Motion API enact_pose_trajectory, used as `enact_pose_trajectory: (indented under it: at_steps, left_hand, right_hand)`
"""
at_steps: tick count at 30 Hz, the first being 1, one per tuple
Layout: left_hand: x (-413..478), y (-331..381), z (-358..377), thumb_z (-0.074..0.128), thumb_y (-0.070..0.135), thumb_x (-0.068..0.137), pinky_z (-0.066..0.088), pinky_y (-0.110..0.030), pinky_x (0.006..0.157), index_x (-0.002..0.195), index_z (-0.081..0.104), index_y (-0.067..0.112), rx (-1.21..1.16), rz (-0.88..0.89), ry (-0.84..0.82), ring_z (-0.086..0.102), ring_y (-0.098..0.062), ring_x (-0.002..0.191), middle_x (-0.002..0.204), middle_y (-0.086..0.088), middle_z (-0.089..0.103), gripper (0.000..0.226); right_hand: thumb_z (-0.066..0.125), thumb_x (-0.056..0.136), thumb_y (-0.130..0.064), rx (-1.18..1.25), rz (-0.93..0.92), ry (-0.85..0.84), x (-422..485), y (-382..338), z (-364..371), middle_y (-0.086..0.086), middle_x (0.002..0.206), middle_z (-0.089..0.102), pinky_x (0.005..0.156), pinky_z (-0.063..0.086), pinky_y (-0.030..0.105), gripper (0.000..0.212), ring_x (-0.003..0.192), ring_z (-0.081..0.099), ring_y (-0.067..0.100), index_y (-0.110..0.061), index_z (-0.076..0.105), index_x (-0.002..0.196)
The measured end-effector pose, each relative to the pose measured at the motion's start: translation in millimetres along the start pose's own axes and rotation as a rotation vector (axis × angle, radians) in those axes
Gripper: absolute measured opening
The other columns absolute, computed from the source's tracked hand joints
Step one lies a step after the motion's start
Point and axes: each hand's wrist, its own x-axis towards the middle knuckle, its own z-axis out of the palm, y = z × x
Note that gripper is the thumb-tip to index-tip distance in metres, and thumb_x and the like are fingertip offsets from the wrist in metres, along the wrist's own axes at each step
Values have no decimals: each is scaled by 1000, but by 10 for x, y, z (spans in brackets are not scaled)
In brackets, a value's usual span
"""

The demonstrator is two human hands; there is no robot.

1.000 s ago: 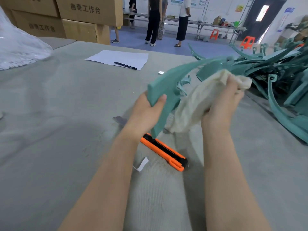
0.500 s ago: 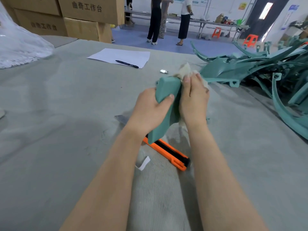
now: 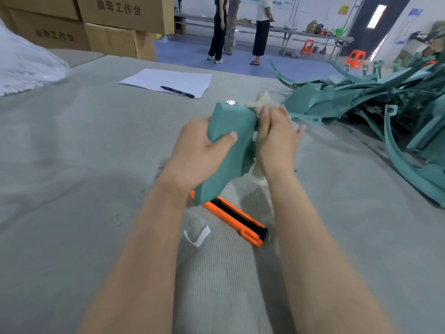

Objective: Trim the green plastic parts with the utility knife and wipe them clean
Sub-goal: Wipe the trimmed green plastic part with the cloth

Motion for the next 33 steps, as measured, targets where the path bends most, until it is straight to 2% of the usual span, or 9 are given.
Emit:
enact_pose_trajectory:
  at_steps: [4,9,12,15,18,22,26,29,33]
  left_hand:
    - [-34,70,-94,57,19,85,57,-46,68,82,69,11,32,68,-17,68,-32,80,81,-10,73,14]
    - [-26,97,-67,57,12,90,52,-40,69,76,67,17,154,149,20,67,-30,77,76,-9,71,18]
    - [-12,82,1,56,13,90,49,-33,68,82,67,5,251,163,-46,63,-24,71,73,-10,68,15]
    - [-1,58,-48,52,3,86,33,-16,45,58,49,12,188,141,-24,47,-9,46,46,5,49,29]
    - [-13,59,-98,46,15,78,34,-31,52,57,43,15,133,134,12,40,-20,53,50,-1,43,21]
    - [-23,68,-45,48,19,76,39,-39,56,66,52,4,53,120,57,43,-21,60,59,-9,51,18]
    - [-27,45,-60,57,25,78,52,-46,72,86,66,-1,12,91,101,62,-35,77,82,-22,67,29]
    - [-15,20,-70,60,17,83,53,-36,70,75,68,21,33,84,100,65,-25,75,72,-3,70,13]
    - [6,-30,-45,58,10,89,53,-38,72,86,70,8,115,92,59,65,-29,81,83,-14,71,13]
  right_hand:
    - [20,106,-32,-119,238,-23,161,363,-23,11,125,61,115,11,46,44,128,47,27,-13,59,114]
    - [21,106,-28,-61,273,45,88,405,-51,20,113,61,94,39,45,40,104,55,37,-8,55,102]
    - [28,106,-21,115,96,43,-46,16,-42,22,105,62,81,34,40,34,97,55,37,-9,57,94]
    - [35,105,-21,359,-142,75,-327,-464,-10,4,71,56,65,27,32,35,71,48,24,-18,48,73]
    - [39,103,-19,510,-239,75,-496,-670,-42,-11,57,36,61,27,28,41,58,36,12,-29,30,64]
    - [39,103,-21,473,-267,66,-415,-620,-60,-10,58,36,63,29,30,42,61,37,15,-30,28,64]
    - [37,105,-25,217,-112,70,-55,-296,-4,5,69,47,70,31,38,43,74,43,29,-23,29,63]
    - [28,105,-32,-4,108,31,158,77,12,21,97,64,81,38,39,41,96,55,39,-10,57,85]
    - [26,106,-30,-3,311,40,146,442,-29,20,107,65,86,42,42,45,100,57,38,-2,61,103]
